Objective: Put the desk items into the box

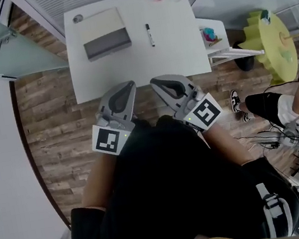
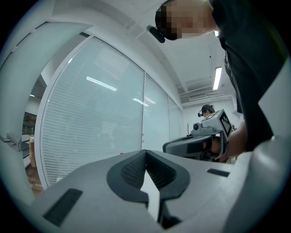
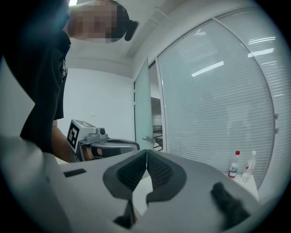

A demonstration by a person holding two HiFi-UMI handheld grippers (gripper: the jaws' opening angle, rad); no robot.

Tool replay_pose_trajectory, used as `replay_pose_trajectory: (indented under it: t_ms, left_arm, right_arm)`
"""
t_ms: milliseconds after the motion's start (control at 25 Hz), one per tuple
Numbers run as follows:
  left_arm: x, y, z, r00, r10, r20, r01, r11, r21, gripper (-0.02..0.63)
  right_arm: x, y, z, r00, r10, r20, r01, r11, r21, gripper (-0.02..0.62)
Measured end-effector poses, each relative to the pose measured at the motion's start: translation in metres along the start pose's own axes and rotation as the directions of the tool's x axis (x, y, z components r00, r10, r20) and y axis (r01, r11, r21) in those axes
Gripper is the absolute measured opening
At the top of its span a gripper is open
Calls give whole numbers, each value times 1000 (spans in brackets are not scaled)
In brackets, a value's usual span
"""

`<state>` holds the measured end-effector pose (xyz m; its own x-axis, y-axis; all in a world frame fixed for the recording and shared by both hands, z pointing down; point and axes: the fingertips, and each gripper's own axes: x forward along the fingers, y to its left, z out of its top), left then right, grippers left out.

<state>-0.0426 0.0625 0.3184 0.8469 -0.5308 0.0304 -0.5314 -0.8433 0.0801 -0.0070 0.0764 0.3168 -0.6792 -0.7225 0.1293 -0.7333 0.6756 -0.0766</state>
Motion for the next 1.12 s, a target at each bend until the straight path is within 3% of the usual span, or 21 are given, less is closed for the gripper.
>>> replay_pose_trajectory:
  t_ms: [480,1120]
  left_arm:
    - [69,30,-4,999,-47,3,47,999,-3,2]
    - [214,70,-23,999,47,-15,-47,999,4,2]
  right_arm:
    - [20,-70,-2,999,-36,-3,36,999,-3,15]
    - [35,-221,-21,1000,5,-24,-4,1000,23,17]
